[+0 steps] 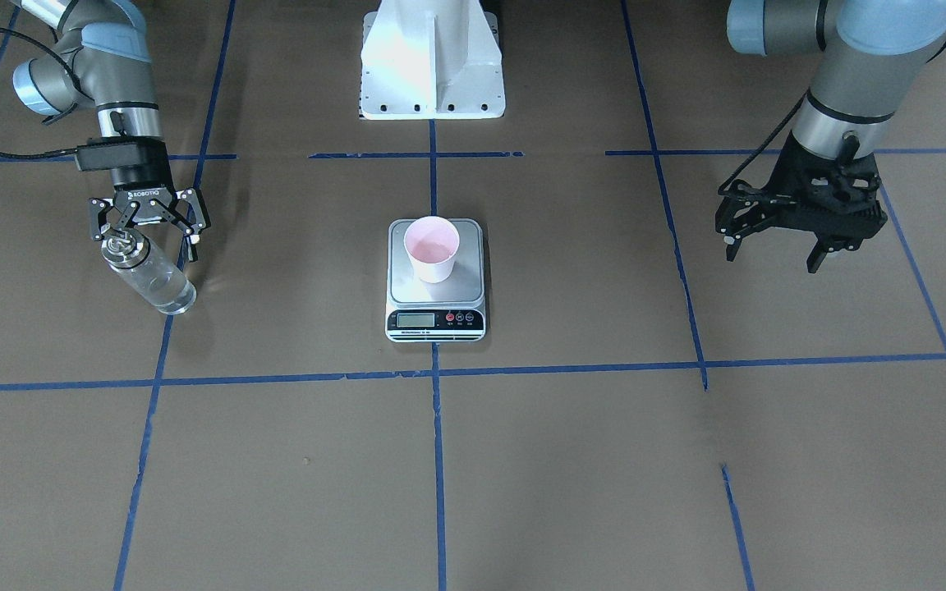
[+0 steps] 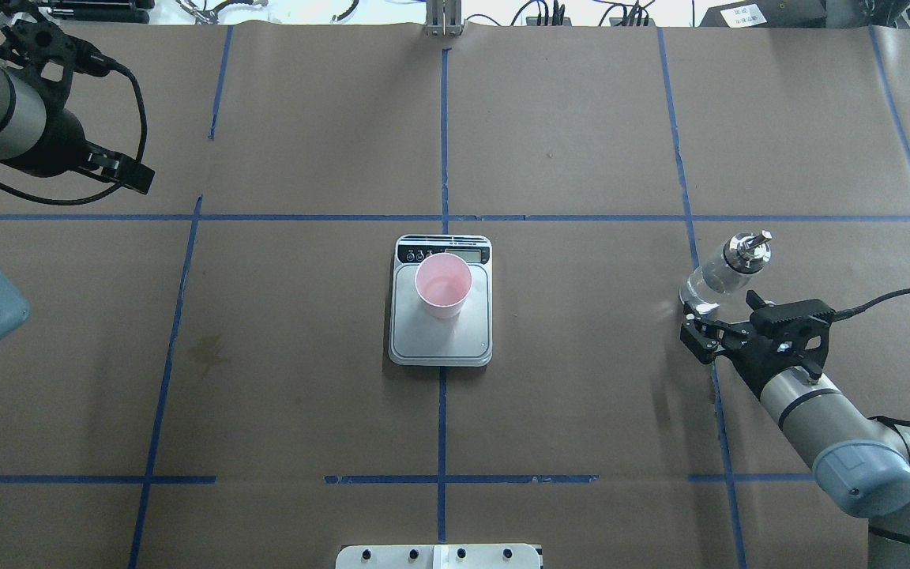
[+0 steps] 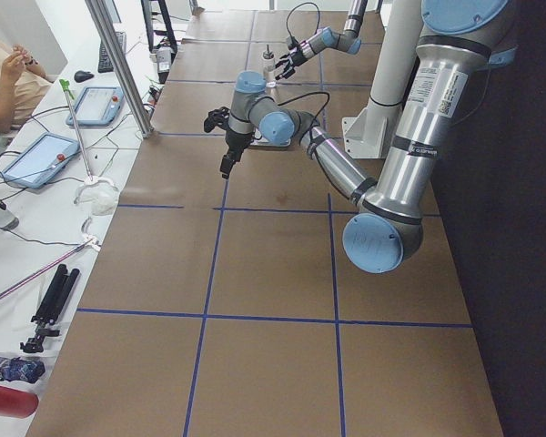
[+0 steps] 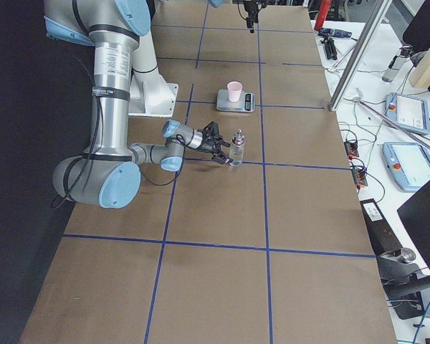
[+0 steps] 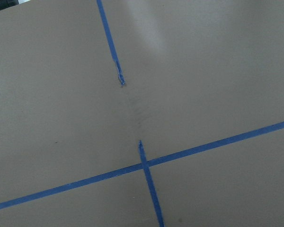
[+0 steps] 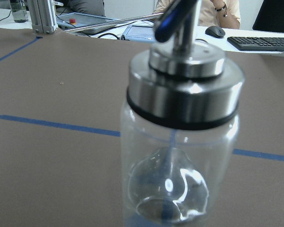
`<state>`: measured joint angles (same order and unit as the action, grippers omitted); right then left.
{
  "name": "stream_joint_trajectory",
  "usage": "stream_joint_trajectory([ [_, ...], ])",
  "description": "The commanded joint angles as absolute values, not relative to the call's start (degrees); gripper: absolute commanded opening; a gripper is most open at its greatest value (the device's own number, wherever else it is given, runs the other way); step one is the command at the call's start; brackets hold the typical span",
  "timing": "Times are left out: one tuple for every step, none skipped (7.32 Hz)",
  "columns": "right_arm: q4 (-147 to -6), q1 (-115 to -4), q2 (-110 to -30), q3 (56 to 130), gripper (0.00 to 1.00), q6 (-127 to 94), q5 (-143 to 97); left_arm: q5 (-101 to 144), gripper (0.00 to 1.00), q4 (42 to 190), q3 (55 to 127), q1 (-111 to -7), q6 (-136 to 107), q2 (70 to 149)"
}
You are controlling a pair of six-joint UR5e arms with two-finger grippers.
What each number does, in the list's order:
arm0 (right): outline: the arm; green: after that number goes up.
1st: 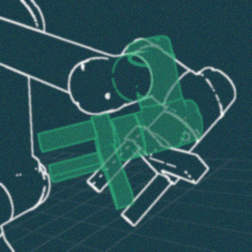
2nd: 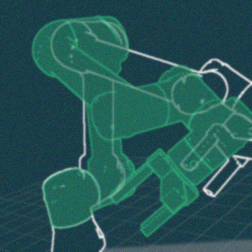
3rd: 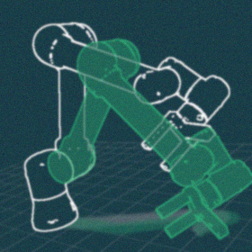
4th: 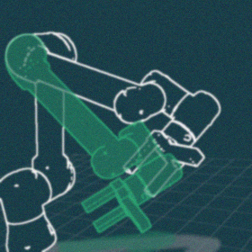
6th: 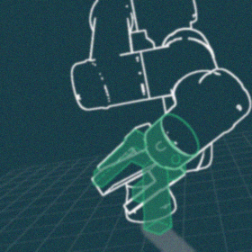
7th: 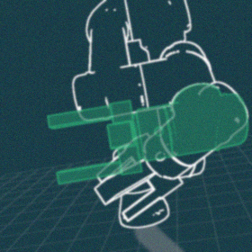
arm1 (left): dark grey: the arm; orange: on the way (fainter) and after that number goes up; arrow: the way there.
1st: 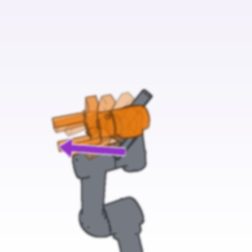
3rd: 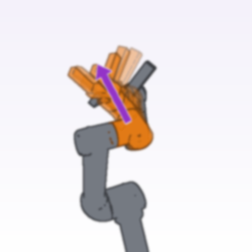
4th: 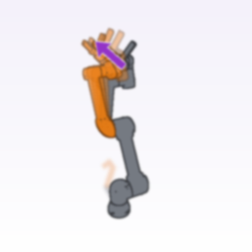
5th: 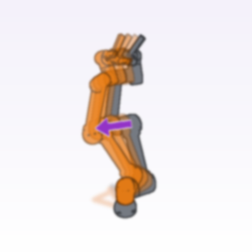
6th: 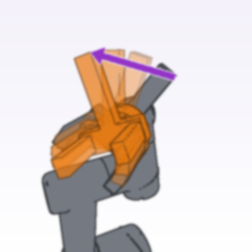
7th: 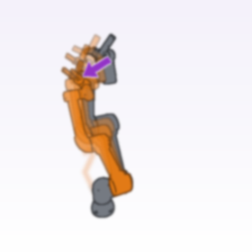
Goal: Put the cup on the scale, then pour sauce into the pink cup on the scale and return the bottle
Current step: 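Grasp the glass sauce bottle with the right gripper and lift it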
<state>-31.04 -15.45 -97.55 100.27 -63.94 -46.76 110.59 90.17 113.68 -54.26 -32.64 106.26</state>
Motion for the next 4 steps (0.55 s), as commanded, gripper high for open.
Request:
stream_joint_trajectory([
  [-31.03, -17.13, -96.17, 100.2, 0.99, -66.77, -46.49, 110.57, 0.99, 90.18, 113.64, -54.32, -32.43, 106.17],
  [-31.03, -17.4, -95.8, 100.2, 0.99, -66.71, -46.49, 110.57, 0.99, 90.18, 113.64, -54.32, -32.61, 106.17],
  [-31.03, -18.1, -95.71, 100.2, 0.99, -66.8, -46.06, 110.48, 0.99, 90.18, 113.64, -54.32, -32.78, 106.26],
  [-31.03, -18.71, -95.1, 100.2, 0.99, -66.8, -45.88, 110.48, 0.99, 90.18, 113.64, -54.32, -32.78, 106.17],
])
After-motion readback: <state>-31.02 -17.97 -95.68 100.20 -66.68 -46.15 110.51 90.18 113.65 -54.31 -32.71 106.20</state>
